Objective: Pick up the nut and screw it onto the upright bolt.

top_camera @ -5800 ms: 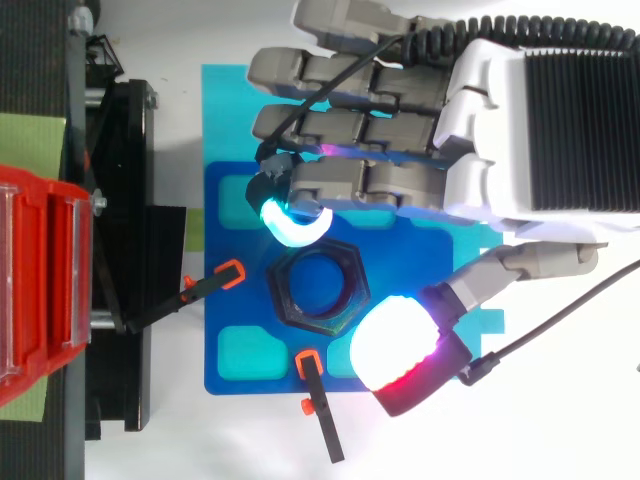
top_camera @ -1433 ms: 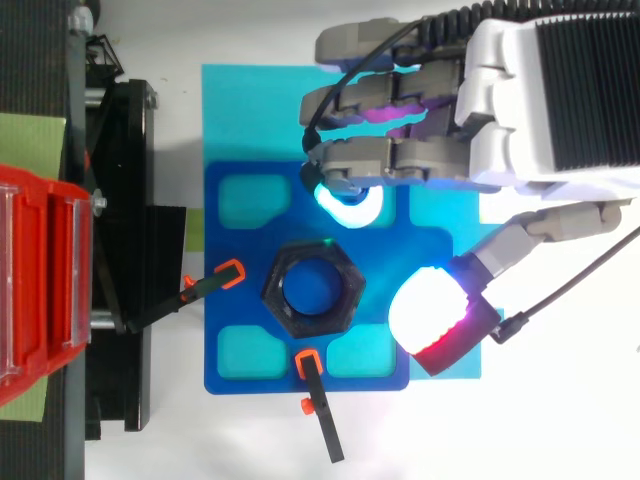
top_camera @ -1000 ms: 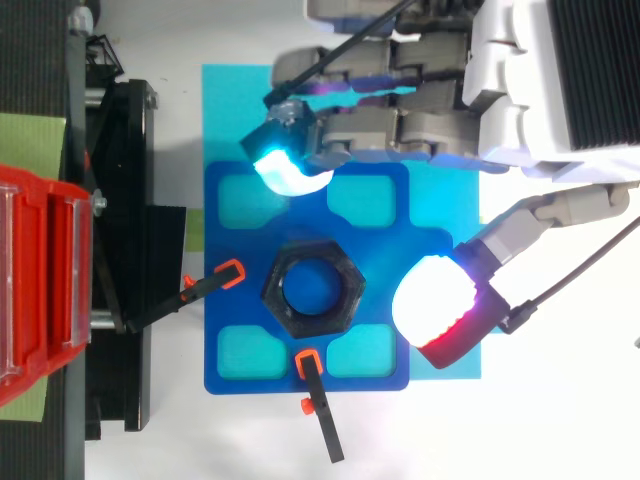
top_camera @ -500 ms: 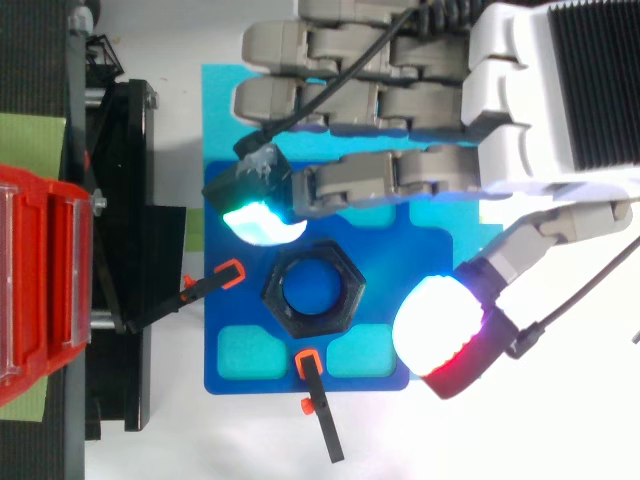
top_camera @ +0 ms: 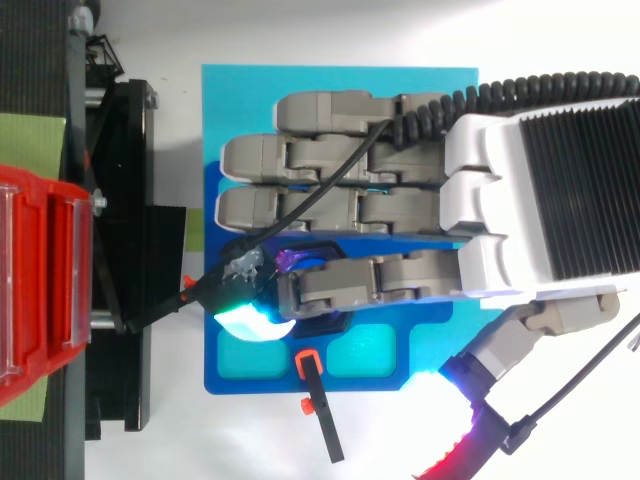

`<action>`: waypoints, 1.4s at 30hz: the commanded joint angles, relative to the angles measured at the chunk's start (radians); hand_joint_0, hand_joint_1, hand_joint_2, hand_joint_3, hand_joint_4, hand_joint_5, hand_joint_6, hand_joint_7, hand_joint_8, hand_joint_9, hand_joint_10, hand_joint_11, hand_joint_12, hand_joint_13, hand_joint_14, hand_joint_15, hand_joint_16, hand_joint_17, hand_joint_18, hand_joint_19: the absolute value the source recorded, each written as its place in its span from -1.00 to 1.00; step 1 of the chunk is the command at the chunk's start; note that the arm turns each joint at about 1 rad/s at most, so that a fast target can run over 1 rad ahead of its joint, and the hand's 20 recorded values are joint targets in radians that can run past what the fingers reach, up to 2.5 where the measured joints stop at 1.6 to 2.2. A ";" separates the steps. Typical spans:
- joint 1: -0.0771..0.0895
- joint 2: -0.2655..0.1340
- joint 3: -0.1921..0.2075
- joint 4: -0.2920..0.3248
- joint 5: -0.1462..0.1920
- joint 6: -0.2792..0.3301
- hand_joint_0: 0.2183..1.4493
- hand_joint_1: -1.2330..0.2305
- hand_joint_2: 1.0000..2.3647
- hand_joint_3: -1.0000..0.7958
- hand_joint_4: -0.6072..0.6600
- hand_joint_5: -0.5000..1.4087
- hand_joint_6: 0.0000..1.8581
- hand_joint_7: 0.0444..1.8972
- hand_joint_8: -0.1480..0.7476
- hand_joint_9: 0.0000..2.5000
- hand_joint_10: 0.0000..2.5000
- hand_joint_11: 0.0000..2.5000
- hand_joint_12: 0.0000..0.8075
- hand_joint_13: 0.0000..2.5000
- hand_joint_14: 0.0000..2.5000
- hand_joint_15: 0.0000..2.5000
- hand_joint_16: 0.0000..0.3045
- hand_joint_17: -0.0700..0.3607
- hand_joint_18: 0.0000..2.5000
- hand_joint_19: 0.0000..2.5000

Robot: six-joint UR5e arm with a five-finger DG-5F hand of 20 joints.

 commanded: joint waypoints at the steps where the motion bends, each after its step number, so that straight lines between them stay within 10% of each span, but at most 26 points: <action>1: -0.004 -0.001 0.000 -0.002 -0.005 0.000 -0.58 0.61 -1.00 -0.44 0.10 -0.73 -0.46 -0.39 -0.31 -0.99 -1.00 -1.00 -0.23 -1.00 -1.00 -1.00 -0.73 -0.24 -1.00 -1.00; 13: -0.021 -0.059 0.000 0.027 -0.025 0.042 -0.58 0.61 -1.00 -0.44 0.13 -0.72 -0.46 -0.35 -0.29 -0.98 -1.00 -1.00 -0.23 -1.00 -1.00 -1.00 -0.73 -0.24 -1.00 -1.00; 42: -0.042 -0.059 0.028 -0.005 -0.033 0.051 -0.56 0.52 -1.00 -0.44 0.29 -0.65 -0.46 -0.07 -0.16 -0.85 -1.00 -1.00 -0.26 -0.99 -1.00 -1.00 -0.75 -0.28 -1.00 -1.00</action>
